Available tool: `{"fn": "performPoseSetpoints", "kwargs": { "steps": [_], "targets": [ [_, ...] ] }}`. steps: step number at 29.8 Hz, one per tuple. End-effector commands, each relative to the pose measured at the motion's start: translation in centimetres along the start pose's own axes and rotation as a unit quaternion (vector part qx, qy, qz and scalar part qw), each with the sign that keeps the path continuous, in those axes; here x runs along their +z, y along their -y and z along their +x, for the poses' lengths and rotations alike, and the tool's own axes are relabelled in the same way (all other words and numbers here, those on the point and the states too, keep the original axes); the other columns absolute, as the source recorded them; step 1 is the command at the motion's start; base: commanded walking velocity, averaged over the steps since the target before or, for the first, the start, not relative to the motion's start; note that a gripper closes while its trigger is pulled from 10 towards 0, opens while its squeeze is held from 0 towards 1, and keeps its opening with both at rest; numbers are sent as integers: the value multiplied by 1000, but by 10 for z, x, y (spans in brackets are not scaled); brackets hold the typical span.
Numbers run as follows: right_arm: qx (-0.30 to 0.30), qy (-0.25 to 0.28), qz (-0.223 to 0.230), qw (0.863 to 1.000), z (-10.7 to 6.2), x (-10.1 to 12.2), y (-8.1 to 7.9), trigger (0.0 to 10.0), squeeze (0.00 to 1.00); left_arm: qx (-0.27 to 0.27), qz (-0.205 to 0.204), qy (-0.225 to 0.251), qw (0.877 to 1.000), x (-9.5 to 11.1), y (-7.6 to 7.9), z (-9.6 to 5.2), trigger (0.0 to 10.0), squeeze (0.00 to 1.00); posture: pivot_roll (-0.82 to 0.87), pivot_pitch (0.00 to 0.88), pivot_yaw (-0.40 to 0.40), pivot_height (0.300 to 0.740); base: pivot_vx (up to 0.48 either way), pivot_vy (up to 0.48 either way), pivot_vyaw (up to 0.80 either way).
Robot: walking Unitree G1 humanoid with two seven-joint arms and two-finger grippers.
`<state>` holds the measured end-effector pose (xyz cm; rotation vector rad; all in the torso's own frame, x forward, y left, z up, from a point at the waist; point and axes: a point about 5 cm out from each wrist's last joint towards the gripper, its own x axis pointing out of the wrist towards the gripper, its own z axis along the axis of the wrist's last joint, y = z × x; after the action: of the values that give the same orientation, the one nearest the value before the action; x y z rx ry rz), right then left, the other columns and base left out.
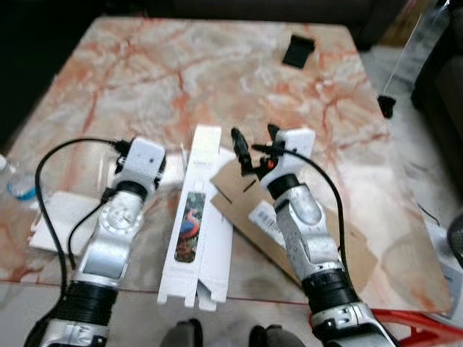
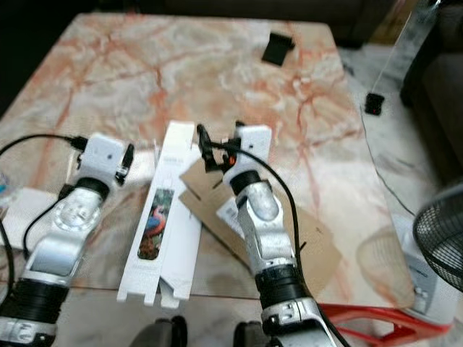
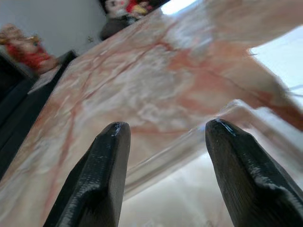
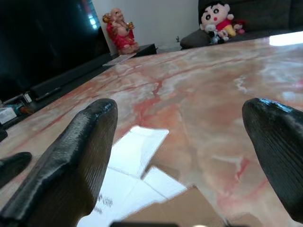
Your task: Picking trash to rubbish bin
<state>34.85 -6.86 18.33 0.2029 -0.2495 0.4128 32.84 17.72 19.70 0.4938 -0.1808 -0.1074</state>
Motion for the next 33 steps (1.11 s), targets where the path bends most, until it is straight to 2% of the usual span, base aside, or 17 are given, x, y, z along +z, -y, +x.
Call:
{"fn": "performPoseSetpoints", "kwargs": {
  "steps": [1,2,3,4,8,9,12,13,15,16,17,22,24,27,30,33],
  "targets": [
    [2,-2,2,1000,-2,0,0,10000,0,-70,16,20,997,13,2,0,10000,0,68,236,-26,740,0,0,0],
    [3,-3,3,1000,-2,-1,0,10000,0,-107,37,18,993,16,0,0,10000,0,68,236,-26,740,0,0,0],
    [3,-3,3,1000,-2,-1,0,10000,0,-107,37,18,993,16,0,0,10000,0,68,236,-26,740,0,0,0],
    [5,-3,3,1000,-2,-1,0,10000,0,-133,36,18,990,20,-5,1,10000,0,71,238,-25,740,0,0,0],
    [5,-3,3,1000,-1,-1,-1,10000,0,-153,15,35,988,28,-13,2,10000,0,71,238,-25,740,0,0,0],
    [6,-3,4,1000,-1,-1,-1,10000,0,-163,24,31,986,28,-20,2,10000,1000,77,245,-28,740,0,0,0],
    [7,-5,4,1000,-2,-2,0,10000,0,-183,39,-9,982,18,-23,1,10000,1000,79,246,-29,740,0,0,0],
    [7,-5,4,1000,-2,-2,0,10000,0,-183,39,-9,982,18,-23,1,10000,1000,79,246,-29,740,0,0,0],
    [10,-7,4,1000,-3,-2,0,10000,0,-191,56,-56,978,7,-24,3,10000,1000,77,247,-34,740,0,0,0],
    [11,-7,3,1000,-3,-2,0,10000,0,-198,76,-52,976,7,-20,4,10000,369,74,250,-40,740,0,0,0],
    [13,-9,2,1000,-4,-2,0,10000,0,-208,99,-62,971,2,-12,6,10000,0,74,251,-45,740,0,0,0],
    [17,-11,0,1000,-5,-2,1,10000,0,-215,116,-88,966,-7,2,15,10000,0,63,260,-52,740,0,0,0],
    [17,-11,0,1000,-5,-2,1,10000,0,-216,114,-90,966,-7,3,16,10000,0,62,260,-52,740,0,0,0],
    [18,-11,-1,1000,-6,-1,1,10000,0,-208,109,-88,968,-5,7,24,10000,0,52,268,-58,740,0,0,0],
    [18,-12,-1,1000,-7,0,2,10000,0,-197,124,-81,969,-2,9,33,10000,0,44,272,-64,740,0,0,0],
    [19,-14,-2,1000,-8,0,3,10000,0,-193,117,-73,971,3,10,36,10000,0,35,275,-74,740,0,0,0]
  ]
}}
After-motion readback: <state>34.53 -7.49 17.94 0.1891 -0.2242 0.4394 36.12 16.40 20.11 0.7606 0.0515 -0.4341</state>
